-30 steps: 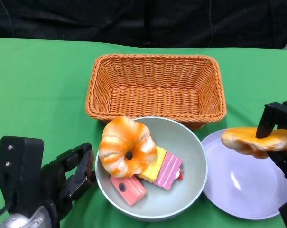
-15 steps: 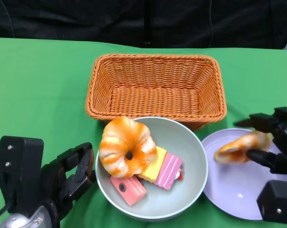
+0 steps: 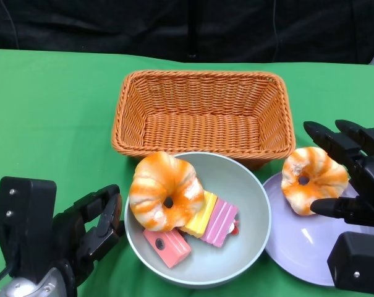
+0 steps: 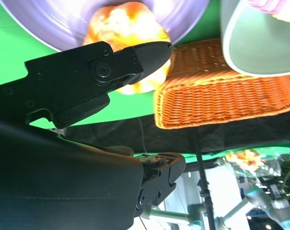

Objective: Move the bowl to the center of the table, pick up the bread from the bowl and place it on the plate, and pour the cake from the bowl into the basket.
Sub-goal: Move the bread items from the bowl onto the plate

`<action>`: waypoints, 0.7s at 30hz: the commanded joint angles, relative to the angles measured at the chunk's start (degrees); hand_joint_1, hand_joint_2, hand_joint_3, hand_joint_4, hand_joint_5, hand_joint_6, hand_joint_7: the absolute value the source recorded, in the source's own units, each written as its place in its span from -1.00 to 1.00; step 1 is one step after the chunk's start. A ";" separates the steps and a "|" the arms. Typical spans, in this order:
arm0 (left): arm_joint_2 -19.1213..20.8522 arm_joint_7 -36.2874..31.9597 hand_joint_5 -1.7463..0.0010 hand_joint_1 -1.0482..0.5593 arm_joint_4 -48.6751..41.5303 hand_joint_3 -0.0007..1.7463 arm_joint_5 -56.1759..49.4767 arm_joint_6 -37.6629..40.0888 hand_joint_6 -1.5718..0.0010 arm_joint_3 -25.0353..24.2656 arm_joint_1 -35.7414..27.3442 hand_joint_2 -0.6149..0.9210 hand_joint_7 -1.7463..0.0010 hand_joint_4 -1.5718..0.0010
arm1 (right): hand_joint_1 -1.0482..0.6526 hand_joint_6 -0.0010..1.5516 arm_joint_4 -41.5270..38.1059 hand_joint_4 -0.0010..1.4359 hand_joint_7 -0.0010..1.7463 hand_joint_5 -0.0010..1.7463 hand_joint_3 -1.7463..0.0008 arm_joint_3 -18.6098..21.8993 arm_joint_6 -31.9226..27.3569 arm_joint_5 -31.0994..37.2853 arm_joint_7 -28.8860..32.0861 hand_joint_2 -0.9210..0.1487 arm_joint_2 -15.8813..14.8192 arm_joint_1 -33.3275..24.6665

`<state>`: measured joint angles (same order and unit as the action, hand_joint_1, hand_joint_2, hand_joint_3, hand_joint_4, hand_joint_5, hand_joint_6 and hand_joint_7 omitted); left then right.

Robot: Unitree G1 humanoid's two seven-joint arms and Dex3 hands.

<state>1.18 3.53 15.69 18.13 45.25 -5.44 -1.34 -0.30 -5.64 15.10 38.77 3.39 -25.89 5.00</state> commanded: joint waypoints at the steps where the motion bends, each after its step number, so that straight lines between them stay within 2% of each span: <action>1: 0.95 0.74 0.14 -0.55 -0.48 -0.25 -0.07 -0.77 0.61 -0.29 -0.15 1.00 0.99 1.00 | -0.70 -0.88 2.51 -1.00 -0.99 -0.84 0.90 0.78 0.36 -1.73 0.40 -1.00 -0.05 -1.10; 7: 0.84 0.50 0.15 -0.55 -0.33 -0.25 -0.20 -0.69 0.60 -0.22 -0.26 1.00 0.99 1.00 | -0.68 -0.86 7.19 -1.00 -0.98 -0.79 0.87 0.13 2.37 -3.62 0.24 -1.00 0.94 -2.02; 13: 0.65 0.51 0.14 -0.56 -0.65 -0.25 -0.12 -0.83 0.61 -0.24 -0.22 1.00 0.99 1.00 | -0.65 -0.84 12.01 -1.00 -0.97 -0.68 0.87 -2.25 3.93 -4.74 -1.12 -1.00 2.86 -2.31; 21: 0.88 0.91 0.18 -0.55 0.25 -0.25 0.13 -0.27 0.61 0.33 -0.61 1.00 0.99 1.00 | -0.55 -0.71 15.57 -1.00 -0.91 -0.30 0.89 -7.36 2.73 -2.42 -4.34 -1.00 6.30 -0.66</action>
<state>1.33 3.82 15.25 18.20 44.98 -5.20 -1.42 14.70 -12.66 18.35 35.90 -0.20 -19.69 3.38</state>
